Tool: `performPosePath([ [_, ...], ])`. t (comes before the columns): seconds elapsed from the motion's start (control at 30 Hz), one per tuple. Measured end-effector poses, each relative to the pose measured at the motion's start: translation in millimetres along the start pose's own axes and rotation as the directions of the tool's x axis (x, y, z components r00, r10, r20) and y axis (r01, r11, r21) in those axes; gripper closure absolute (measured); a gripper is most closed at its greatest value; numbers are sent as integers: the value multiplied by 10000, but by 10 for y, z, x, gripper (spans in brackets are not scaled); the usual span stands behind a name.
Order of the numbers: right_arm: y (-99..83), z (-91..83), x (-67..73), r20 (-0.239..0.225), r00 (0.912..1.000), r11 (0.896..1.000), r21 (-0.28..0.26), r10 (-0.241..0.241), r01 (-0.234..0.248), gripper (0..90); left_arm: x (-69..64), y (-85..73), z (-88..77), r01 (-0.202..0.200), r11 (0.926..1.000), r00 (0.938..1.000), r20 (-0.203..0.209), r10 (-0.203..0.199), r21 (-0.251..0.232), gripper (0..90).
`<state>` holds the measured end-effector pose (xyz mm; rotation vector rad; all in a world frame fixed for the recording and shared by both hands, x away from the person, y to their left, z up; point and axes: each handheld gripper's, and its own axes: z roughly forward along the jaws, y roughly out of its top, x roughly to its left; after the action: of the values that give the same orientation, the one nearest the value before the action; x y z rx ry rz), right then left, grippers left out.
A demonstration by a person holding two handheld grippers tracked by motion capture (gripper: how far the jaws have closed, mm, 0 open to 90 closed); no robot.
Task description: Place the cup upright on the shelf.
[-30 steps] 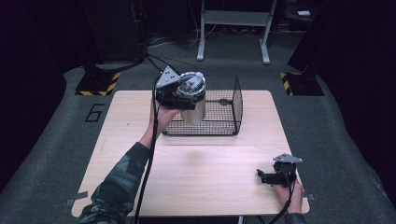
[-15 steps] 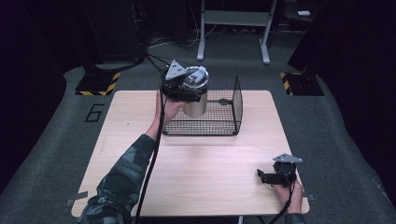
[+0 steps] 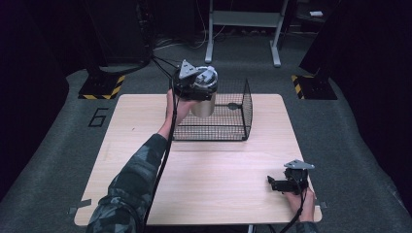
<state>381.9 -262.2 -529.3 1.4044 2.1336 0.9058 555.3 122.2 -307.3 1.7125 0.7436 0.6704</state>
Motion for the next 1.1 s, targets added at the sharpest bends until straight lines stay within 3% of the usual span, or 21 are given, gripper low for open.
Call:
performPosePath([
  [0.23,1,1,2,-24,10000,10000,-35,37,-37,21,65,-75,149,259,9996,9993,-282,-256,71,39],
  [0.4,1,1,1,-25,10000,10000,-36,34,-34,21,103,-187,294,704,9975,9964,-484,-700,67,39],
  [1.1,-2,8,9,16,10000,9999,-144,80,-79,22,142,-542,631,1022,9922,9907,-976,-950,716,39],
])
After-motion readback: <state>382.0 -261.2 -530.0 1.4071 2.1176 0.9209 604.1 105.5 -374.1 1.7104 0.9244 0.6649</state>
